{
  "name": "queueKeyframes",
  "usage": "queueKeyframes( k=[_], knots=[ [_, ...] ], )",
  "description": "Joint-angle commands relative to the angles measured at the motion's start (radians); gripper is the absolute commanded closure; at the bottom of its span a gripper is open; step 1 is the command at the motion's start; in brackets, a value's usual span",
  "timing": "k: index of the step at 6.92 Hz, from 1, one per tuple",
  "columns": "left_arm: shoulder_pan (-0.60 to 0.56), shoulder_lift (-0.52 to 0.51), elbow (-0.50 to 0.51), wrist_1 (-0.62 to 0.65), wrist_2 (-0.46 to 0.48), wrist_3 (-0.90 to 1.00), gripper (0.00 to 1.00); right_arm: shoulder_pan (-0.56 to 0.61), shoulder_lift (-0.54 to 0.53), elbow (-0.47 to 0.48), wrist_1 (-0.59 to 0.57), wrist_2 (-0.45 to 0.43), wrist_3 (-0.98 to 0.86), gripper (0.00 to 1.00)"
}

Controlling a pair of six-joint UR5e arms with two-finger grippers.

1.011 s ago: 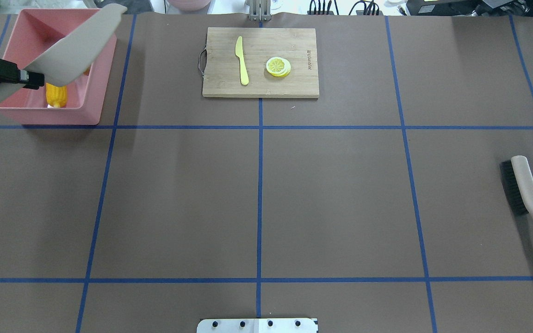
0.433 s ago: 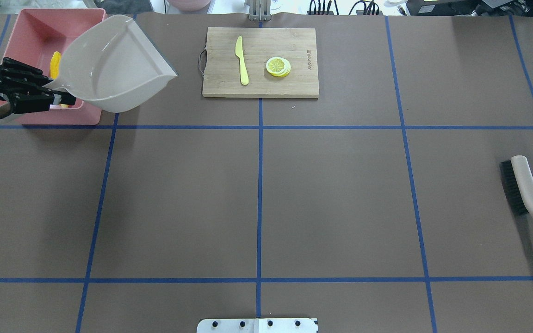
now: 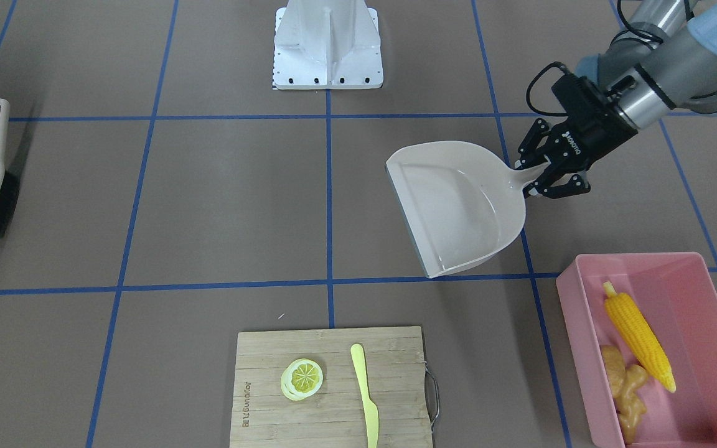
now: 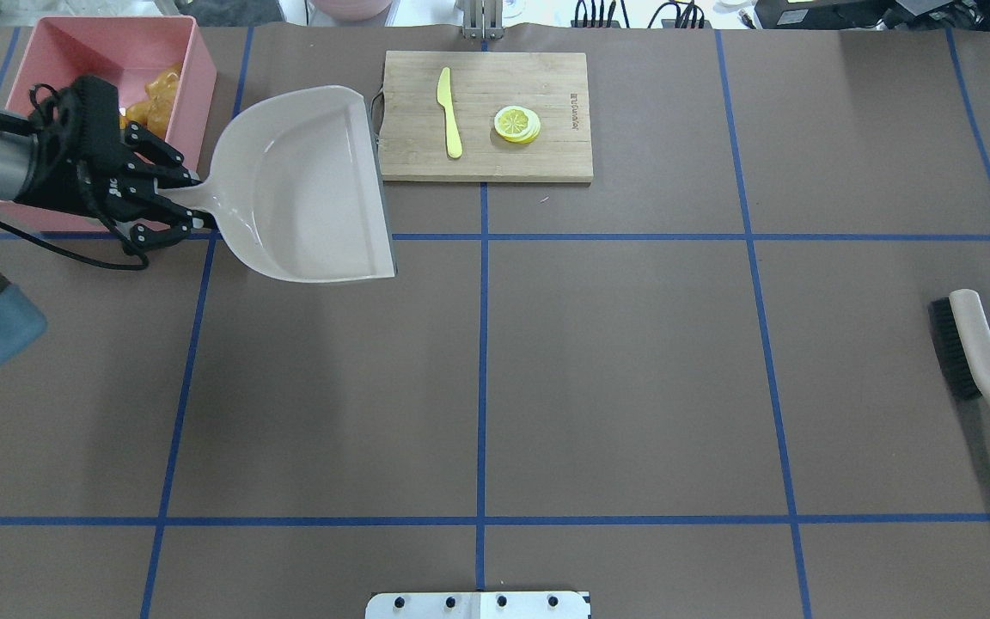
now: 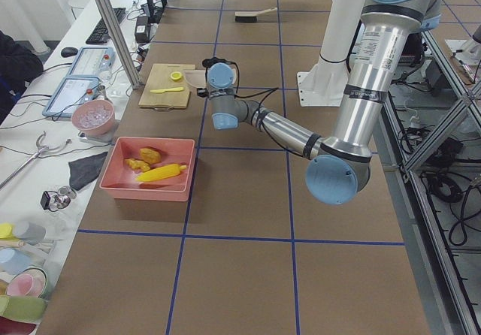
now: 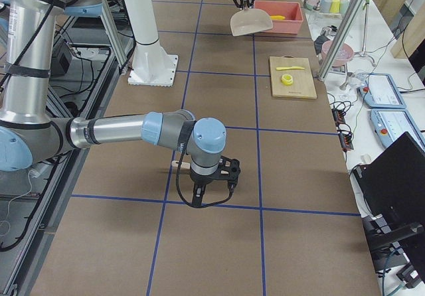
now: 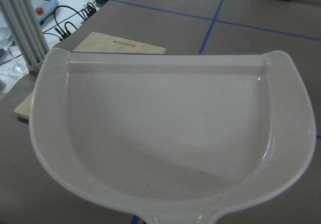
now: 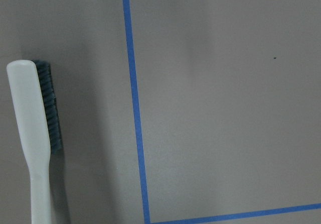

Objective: Sweep and dump trash into bin
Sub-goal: 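Carry the empty dustpan back and lower it onto the table with the left gripper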

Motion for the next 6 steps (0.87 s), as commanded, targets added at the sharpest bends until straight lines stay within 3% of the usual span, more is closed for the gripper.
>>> queueKeyframes(
  k=[1, 4, 6],
  knots=[
    [0.085, -0.013, 0.001, 0.039, 0.022, 0.05, 1.0, 0.0, 0.0, -0.002, 0.0, 0.0, -0.005, 0.0],
    [0.232, -0.031, 0.046, 0.079, 0.055, 0.213, 1.0, 0.0, 0.0, -0.01, 0.0, 0.003, -0.007, 0.0],
    [0.237, -0.042, 0.068, 0.148, 0.071, 0.28, 1.0, 0.0, 0.0, -0.01, 0.0, 0.003, -0.008, 0.0]
  ],
)
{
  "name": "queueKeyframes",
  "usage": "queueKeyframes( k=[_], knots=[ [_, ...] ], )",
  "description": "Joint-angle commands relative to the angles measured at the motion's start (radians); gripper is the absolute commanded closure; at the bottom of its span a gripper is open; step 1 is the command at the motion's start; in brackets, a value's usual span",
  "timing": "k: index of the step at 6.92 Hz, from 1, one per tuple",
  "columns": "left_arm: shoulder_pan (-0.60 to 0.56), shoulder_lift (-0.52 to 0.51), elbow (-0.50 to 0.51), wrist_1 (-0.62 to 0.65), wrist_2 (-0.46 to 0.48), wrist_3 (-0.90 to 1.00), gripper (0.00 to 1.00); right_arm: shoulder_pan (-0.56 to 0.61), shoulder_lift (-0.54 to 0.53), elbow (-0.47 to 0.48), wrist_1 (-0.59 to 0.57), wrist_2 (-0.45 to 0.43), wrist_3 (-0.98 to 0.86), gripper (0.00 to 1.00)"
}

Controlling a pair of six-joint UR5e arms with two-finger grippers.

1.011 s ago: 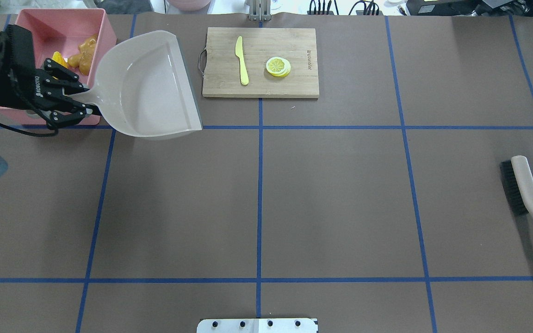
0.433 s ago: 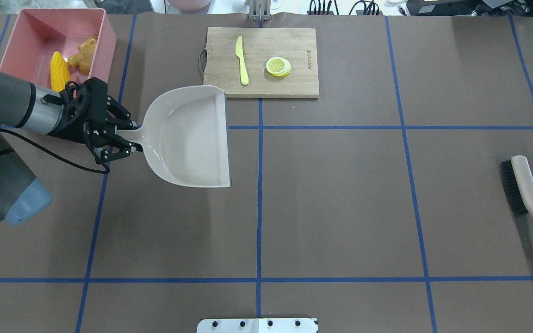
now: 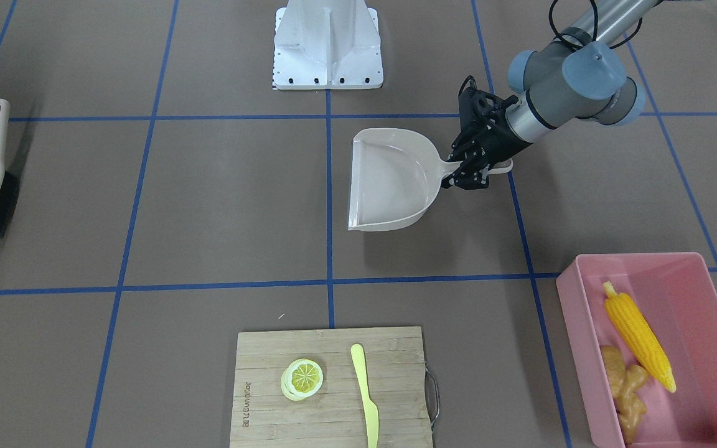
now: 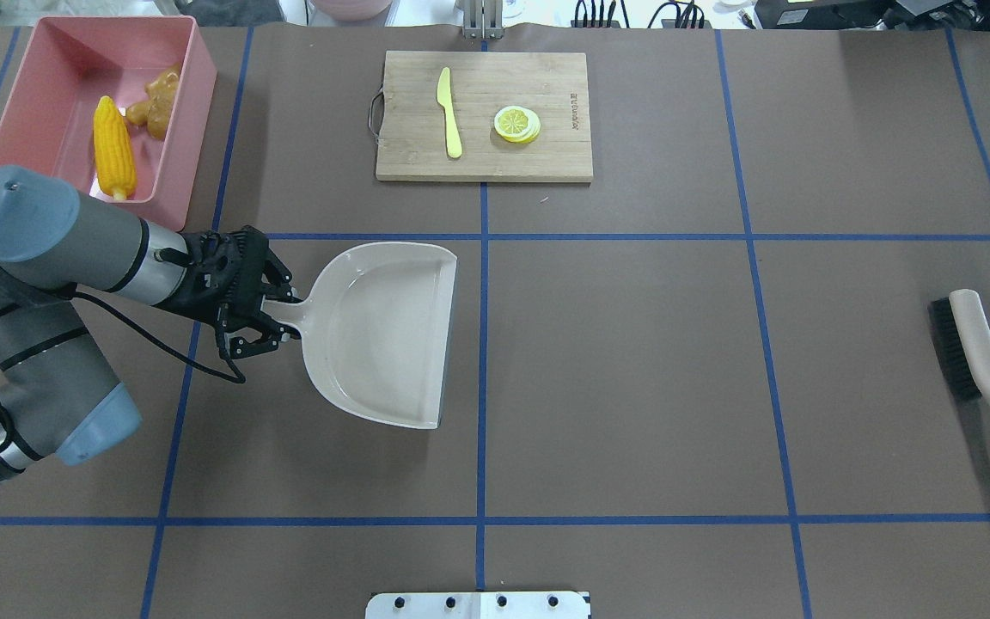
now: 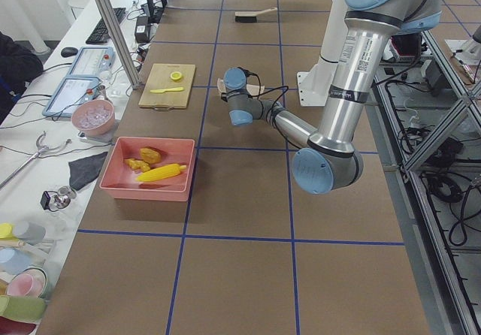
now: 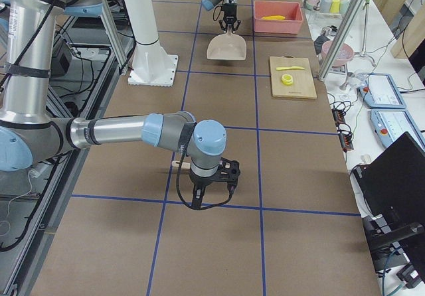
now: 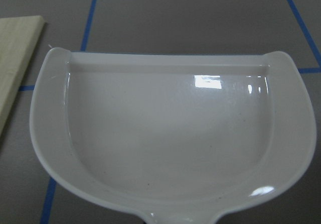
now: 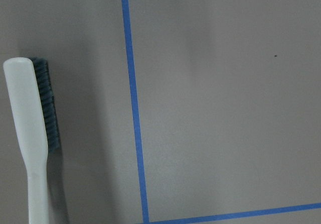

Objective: Sweep and dump trash into bin
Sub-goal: 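Carry the empty dustpan back and lower it onto the table with the left gripper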

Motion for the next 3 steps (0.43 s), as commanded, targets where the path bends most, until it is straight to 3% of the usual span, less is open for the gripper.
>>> queueKeyframes(
  k=[1, 3],
  knots=[
    [0.009, -0.009, 0.02, 0.039, 0.006, 0.039, 1.0, 0.0, 0.0, -0.002, 0.0, 0.0, 0.001, 0.0],
    [0.011, -0.056, 0.031, 0.113, 0.001, 0.017, 1.0, 0.0, 0.0, -0.001, 0.0, 0.002, 0.001, 0.0]
  ],
)
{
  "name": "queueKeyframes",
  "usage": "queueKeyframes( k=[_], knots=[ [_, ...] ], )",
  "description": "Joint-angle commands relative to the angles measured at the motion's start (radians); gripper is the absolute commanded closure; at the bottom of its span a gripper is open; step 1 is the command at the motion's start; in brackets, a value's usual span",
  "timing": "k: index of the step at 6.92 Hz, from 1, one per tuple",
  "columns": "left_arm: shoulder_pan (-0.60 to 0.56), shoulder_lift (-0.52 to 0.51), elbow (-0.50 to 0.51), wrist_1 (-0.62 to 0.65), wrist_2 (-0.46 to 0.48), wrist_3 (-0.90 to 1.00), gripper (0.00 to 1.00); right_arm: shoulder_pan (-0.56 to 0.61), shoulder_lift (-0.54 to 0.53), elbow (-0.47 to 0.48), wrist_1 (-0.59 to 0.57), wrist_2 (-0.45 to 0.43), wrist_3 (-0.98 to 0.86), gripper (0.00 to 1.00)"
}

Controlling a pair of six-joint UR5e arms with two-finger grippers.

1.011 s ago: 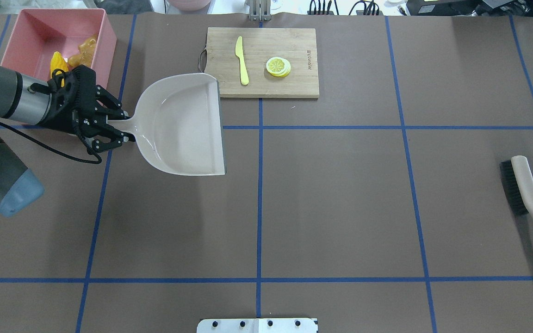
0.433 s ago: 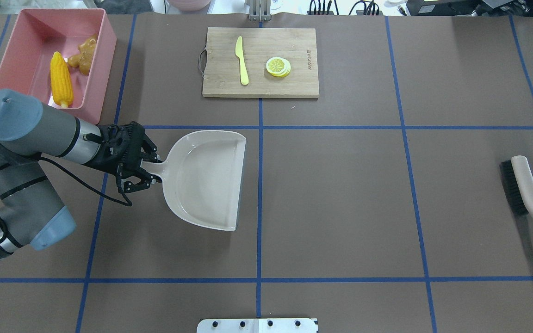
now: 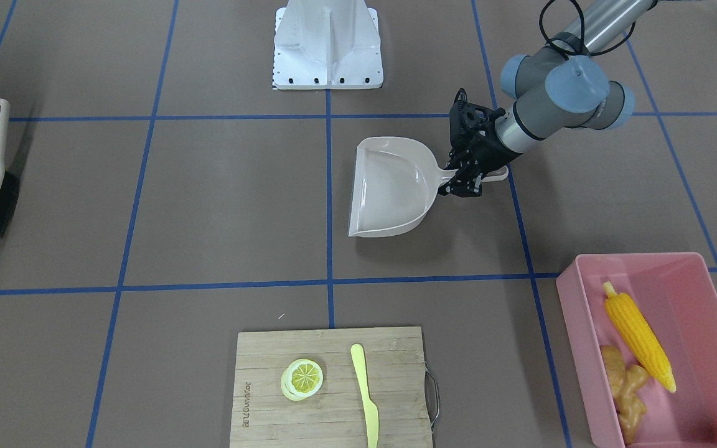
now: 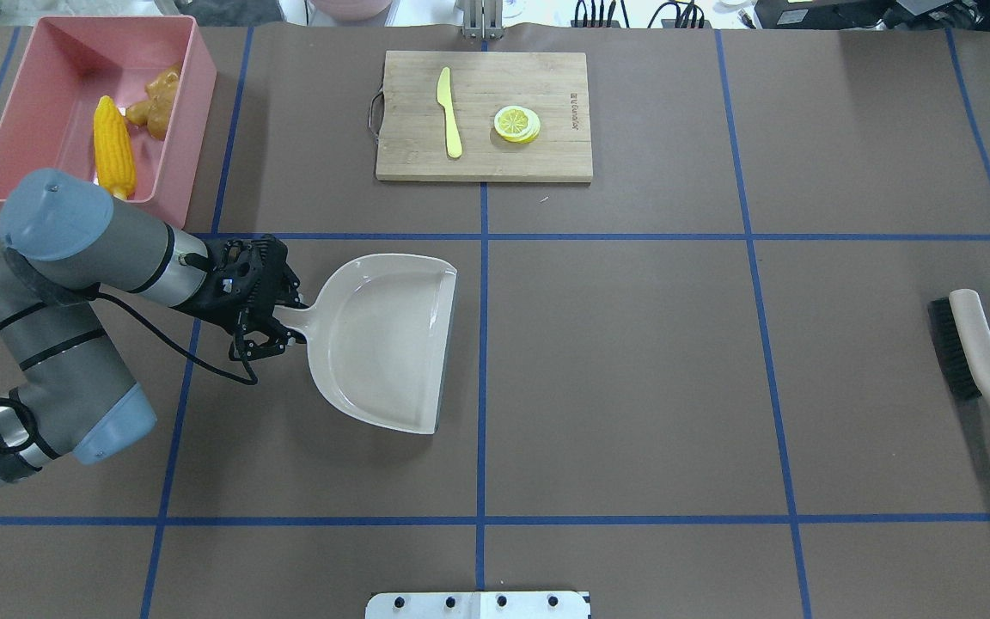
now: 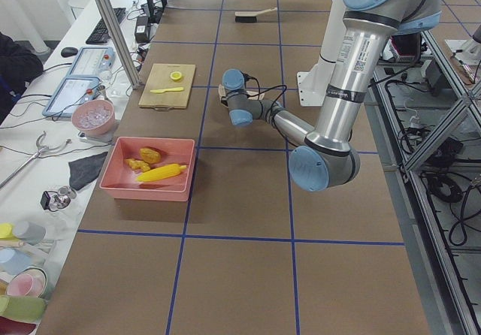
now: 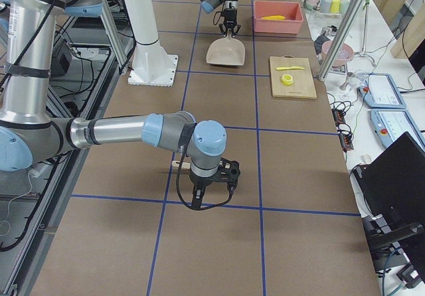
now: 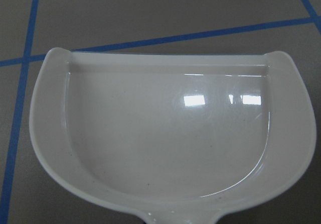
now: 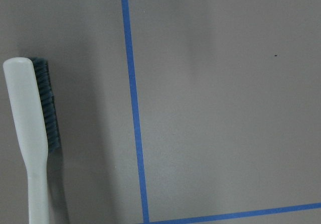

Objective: Sweep and dump trash into bin
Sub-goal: 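Carry the empty dustpan back and lower it onto the table with the left gripper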

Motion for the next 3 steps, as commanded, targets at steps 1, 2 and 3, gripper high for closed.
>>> queueKeyframes(
  k=[1, 2, 3],
  knots=[
    [0.003, -0.028, 0.006, 0.048, 0.0, -0.019, 1.0, 0.0, 0.0, -0.001, 0.0, 0.0, 0.0, 0.0],
    [0.003, -0.03, 0.007, 0.051, 0.0, -0.048, 1.0, 0.0, 0.0, -0.001, 0.0, 0.0, -0.001, 0.0],
    [0.003, -0.031, 0.007, 0.057, -0.002, -0.05, 1.0, 0.0, 0.0, -0.001, 0.0, 0.0, 0.0, 0.0]
  ],
)
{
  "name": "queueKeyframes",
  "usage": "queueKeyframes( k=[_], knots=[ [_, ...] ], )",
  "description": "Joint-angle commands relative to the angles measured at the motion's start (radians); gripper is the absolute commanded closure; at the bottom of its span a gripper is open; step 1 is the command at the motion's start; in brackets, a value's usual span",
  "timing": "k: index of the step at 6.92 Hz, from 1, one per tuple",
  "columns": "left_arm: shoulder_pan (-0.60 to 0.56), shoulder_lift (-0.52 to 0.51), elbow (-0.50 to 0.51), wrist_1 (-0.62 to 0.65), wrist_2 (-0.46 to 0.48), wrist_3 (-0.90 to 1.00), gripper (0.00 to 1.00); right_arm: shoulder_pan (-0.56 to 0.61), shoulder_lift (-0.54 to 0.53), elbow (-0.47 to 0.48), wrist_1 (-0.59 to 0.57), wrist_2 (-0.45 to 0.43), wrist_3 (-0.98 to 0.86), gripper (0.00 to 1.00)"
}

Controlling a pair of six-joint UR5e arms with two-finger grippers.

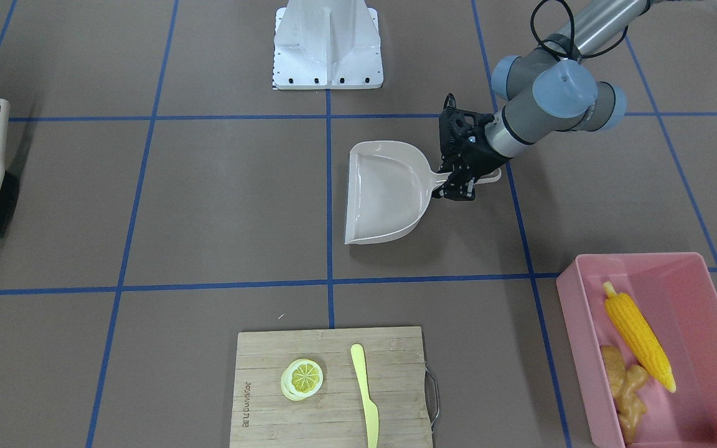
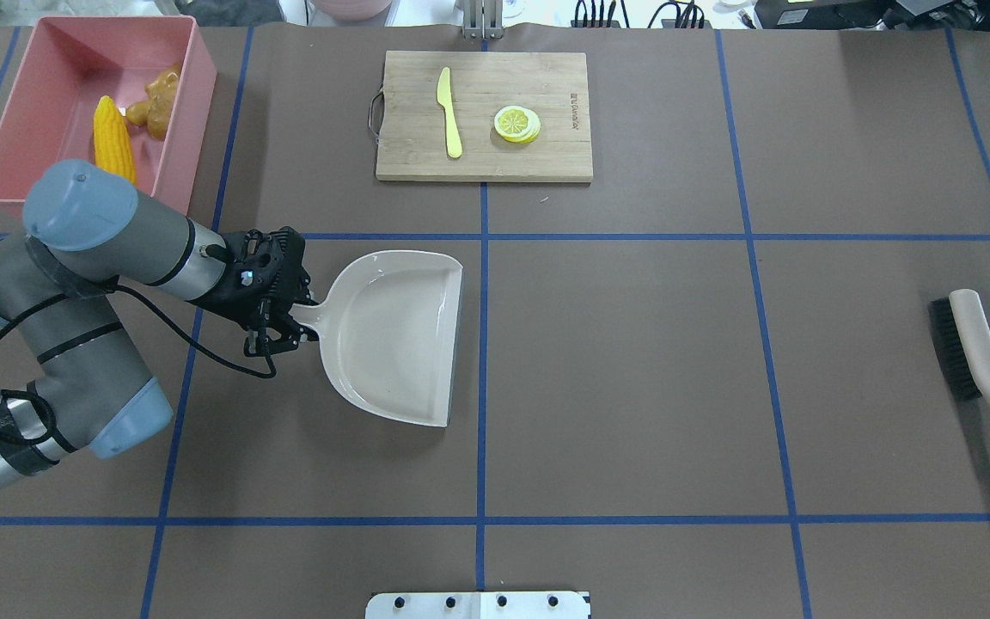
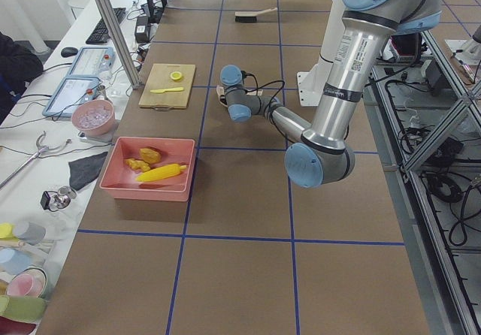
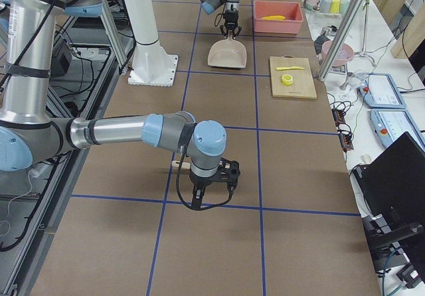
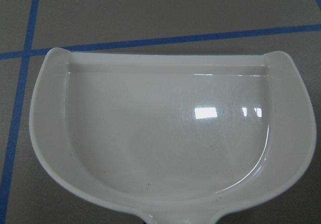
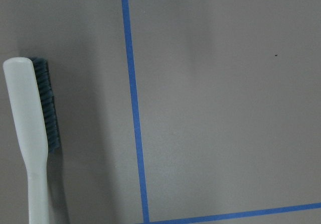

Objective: Sweep and dump trash into bin
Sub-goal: 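Carry the empty dustpan back and lower it onto the table with the left gripper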

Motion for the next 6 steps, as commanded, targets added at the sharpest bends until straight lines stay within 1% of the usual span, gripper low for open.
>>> queueKeyframes(
  k=[1, 2, 3, 4, 6],
  knots=[
    [0.003, -0.003, 0.002, 0.009, -0.001, -0.012, 1.0, 0.0, 0.0, 0.0, 0.0, 0.0, -0.001, 0.0],
    [0.011, -0.003, 0.008, 0.009, -0.001, -0.012, 0.77, 0.0, 0.0, 0.0, -0.002, 0.0, 0.001, 0.0],
    [0.011, -0.003, 0.01, 0.008, -0.003, -0.01, 0.42, 0.0, 0.0, 0.0, 0.0, 0.0, 0.001, 0.0],
    [0.013, -0.002, 0.008, 0.008, -0.006, -0.01, 0.02, 0.0, 0.0, -0.002, 0.0, 0.0, 0.001, 0.0],
    [0.008, 0.002, -0.008, 0.008, -0.006, -0.01, 0.02, 0.0, 0.0, -0.002, 0.0, -0.002, 0.001, 0.0]
  ],
)
